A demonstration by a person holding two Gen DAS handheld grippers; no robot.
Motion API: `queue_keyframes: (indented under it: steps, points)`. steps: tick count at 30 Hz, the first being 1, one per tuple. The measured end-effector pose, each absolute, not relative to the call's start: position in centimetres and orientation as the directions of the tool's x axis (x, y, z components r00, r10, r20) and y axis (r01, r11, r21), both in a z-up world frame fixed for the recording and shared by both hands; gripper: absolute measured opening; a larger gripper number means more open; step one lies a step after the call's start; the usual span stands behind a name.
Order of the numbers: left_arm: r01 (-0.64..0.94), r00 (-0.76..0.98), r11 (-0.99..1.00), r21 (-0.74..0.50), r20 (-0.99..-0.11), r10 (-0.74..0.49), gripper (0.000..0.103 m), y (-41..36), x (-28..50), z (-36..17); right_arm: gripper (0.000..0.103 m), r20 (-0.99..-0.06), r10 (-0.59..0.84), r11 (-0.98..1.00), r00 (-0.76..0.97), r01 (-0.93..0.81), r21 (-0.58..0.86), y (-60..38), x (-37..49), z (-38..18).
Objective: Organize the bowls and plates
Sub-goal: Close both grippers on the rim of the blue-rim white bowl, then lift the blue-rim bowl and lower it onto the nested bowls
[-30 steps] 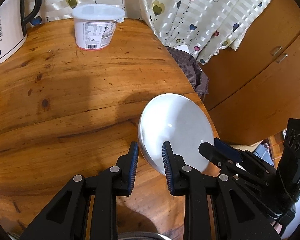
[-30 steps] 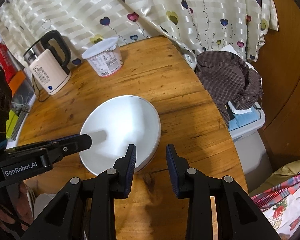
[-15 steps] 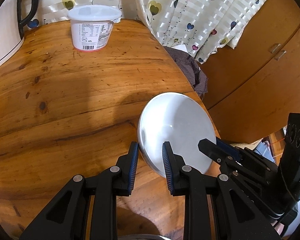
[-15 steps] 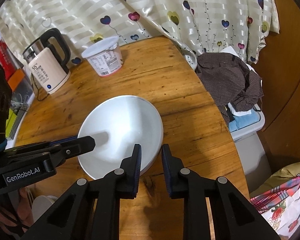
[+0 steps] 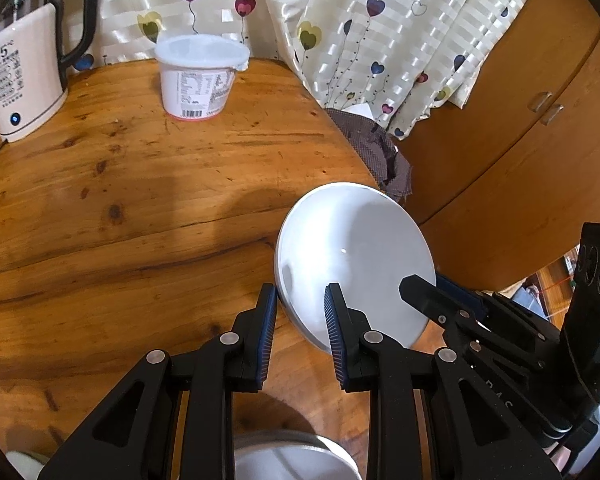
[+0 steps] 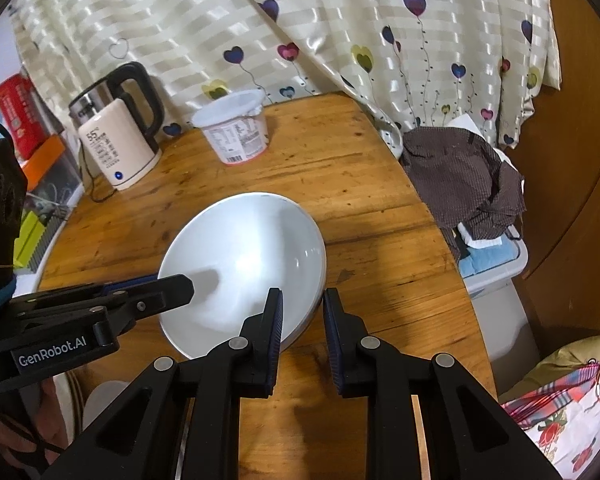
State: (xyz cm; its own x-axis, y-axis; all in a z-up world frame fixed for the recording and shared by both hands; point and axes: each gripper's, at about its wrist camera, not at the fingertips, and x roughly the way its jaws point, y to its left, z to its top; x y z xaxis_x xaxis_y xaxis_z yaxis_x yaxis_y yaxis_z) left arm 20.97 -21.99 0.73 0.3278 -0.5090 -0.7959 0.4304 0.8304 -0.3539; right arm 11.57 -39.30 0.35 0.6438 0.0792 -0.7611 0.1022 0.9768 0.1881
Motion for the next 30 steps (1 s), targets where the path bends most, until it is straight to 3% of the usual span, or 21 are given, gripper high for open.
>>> queue_keyframes:
  steps: [30]
  points:
    - [0.386, 0.451, 0.858, -0.338, -0.742, -0.496, 0.026, -15.4, 14.5, 5.1, 0.02, -0.682, 0.134, 0.987, 0.719, -0.033, 0.159, -32.8, 6.1, 6.1]
